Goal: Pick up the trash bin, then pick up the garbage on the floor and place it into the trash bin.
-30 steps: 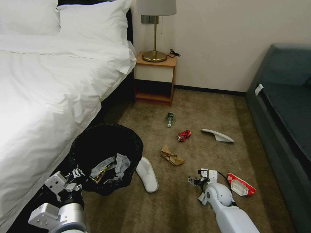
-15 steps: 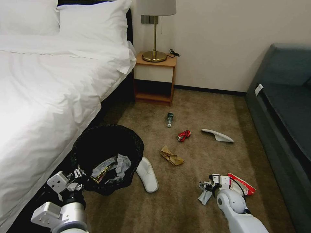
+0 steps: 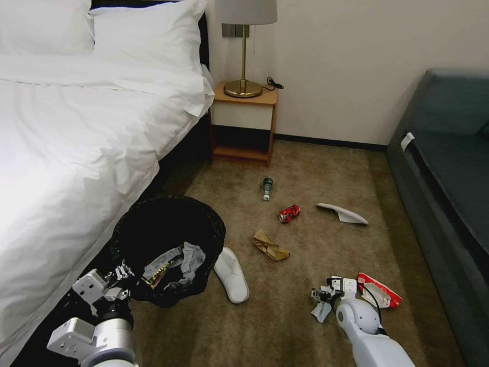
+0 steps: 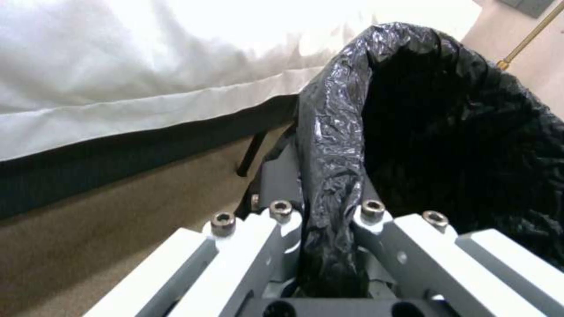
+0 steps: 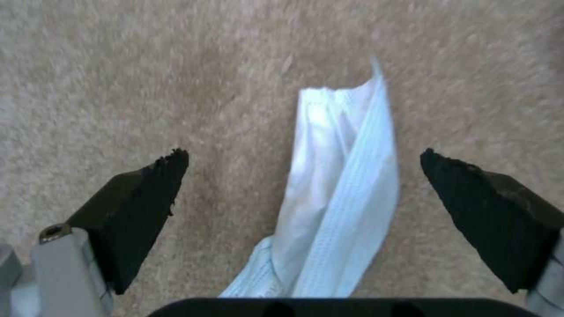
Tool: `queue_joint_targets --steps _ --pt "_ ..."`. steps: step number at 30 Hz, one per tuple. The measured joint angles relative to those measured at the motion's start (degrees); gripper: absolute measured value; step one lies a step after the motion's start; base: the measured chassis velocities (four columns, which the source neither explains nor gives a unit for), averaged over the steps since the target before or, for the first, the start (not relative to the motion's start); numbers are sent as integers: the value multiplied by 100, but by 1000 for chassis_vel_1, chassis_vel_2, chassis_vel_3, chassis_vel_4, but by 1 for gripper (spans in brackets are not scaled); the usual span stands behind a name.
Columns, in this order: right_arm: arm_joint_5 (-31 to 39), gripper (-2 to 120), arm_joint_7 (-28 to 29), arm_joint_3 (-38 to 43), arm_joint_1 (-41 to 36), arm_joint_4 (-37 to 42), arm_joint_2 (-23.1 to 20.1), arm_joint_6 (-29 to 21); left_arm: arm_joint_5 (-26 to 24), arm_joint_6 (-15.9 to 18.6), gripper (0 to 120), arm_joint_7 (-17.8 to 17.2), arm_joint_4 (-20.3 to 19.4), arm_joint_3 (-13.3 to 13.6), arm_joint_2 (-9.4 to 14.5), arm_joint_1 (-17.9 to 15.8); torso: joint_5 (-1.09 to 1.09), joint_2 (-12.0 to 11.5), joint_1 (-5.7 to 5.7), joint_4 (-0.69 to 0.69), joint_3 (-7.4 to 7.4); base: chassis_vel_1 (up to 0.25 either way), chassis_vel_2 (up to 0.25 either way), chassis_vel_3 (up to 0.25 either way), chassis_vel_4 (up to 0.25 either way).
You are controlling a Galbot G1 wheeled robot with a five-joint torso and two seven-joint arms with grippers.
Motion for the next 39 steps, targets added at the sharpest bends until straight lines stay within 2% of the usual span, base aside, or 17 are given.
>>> queue_joint_targets --steps 5,9,11,12,14,24,26,30,33,39 --pt "-191 93 -52 -2 140 -328 74 50 -17 9 5 0 9 -1 -3 -13 0 0 0 0 0 0 0 0 0" --pt "-339 77 -76 15 211 -539 83 58 -27 10 5 0 16 -14 -3 -16 1 0 0 0 0 0 0 0 0" --pt "-353 75 -83 15 216 -547 83 58 -27 10 5 0 16 -14 -3 -16 0 1 0 1 -1 0 0 0 0" --pt "-405 66 -92 23 219 -579 76 60 -28 10 5 1 16 -14 -5 -16 2 2 0 2 -2 0 0 0 0" --pt "-447 59 -101 29 208 -583 62 61 -26 10 5 0 17 -7 -13 -15 3 2 -1 5 -2 0 0 0 0" --pt "-477 36 -109 75 123 -519 -17 78 16 11 5 0 -3 24 -34 19 -2 1 0 2 0 0 0 0 0" --pt "-484 23 -107 78 91 -496 -28 119 23 11 5 0 -17 30 -36 33 -2 1 0 -4 0 0 0 0 0" --pt "-491 15 -105 68 53 -454 -38 144 30 10 5 1 -29 30 -37 43 -3 0 0 -5 0 0 0 0 0" --pt "-501 0 -102 41 -1 -368 -55 170 36 11 5 -2 -40 30 -39 58 -1 0 0 -3 1 0 0 0 0" --pt "-545 0 -57 -23 -200 -31 -148 376 47 11 5 -19 -59 28 -37 69 0 -1 0 -2 1 0 0 0 0"
